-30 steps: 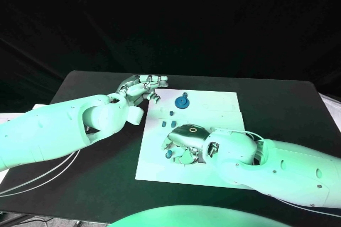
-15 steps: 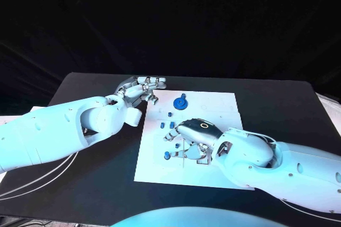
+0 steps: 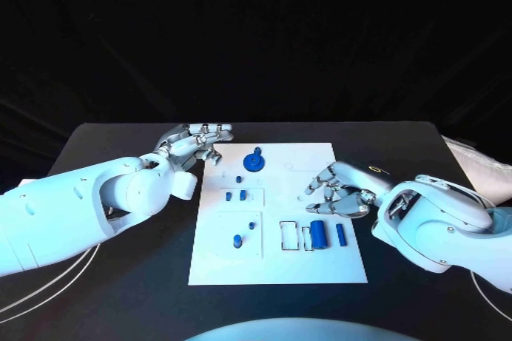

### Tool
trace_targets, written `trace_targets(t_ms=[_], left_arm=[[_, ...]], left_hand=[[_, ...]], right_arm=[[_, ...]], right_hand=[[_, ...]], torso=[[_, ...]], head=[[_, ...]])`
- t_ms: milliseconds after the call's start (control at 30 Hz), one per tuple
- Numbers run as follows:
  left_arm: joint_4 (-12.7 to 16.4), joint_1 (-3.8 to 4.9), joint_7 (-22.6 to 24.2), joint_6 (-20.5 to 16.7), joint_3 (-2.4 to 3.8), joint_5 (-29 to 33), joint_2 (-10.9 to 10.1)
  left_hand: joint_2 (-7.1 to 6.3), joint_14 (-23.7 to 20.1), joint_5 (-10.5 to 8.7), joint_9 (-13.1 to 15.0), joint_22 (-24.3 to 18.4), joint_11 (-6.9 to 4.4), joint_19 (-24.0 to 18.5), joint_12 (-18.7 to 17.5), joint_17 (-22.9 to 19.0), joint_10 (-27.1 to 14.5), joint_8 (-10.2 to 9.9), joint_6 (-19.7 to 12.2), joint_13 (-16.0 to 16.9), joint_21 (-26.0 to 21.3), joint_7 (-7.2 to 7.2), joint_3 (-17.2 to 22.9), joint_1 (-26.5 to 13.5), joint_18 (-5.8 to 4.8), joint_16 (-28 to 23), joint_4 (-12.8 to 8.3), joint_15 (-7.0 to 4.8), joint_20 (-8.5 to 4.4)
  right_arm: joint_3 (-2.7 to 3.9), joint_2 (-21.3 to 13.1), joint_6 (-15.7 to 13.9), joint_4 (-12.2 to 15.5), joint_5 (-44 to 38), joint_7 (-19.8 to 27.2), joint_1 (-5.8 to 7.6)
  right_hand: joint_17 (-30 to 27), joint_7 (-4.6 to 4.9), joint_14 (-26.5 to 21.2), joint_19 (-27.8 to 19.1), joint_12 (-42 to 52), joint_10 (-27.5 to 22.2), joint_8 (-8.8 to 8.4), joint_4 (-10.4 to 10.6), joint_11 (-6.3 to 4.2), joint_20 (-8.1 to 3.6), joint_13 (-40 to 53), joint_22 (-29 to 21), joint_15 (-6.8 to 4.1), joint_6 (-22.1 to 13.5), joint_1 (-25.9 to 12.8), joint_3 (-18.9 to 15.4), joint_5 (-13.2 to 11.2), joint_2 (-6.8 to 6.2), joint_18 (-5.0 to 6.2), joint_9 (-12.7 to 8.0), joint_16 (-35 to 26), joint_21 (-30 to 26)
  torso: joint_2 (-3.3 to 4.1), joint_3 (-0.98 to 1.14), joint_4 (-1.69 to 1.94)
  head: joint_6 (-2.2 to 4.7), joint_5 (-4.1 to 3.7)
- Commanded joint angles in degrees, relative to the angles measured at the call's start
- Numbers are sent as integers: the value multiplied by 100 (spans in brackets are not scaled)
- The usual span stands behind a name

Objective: Assemble the parts on the task board

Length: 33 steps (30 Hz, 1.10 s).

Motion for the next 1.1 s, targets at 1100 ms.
trace_targets(t_ms=[1100], left_arm=[[-11, 1, 5, 103, -28, 20, -23]], left_hand=[[58, -39, -8, -8, -6, 7, -49, 18, -5, -52, 17, -43, 7, -24, 11, -22, 2, 102, -17, 5, -8, 9]], right_arm=[[-146, 178, 878, -43, -98, -1607, -427]], right_hand=[[780, -84, 466, 162, 3197, -76, 496, 633, -22, 29, 4032, 544, -17, 21, -682, -1344, 192, 249, -117, 291, 518, 352]], torso=[[-15, 2, -116]], head=[[-52, -38]])
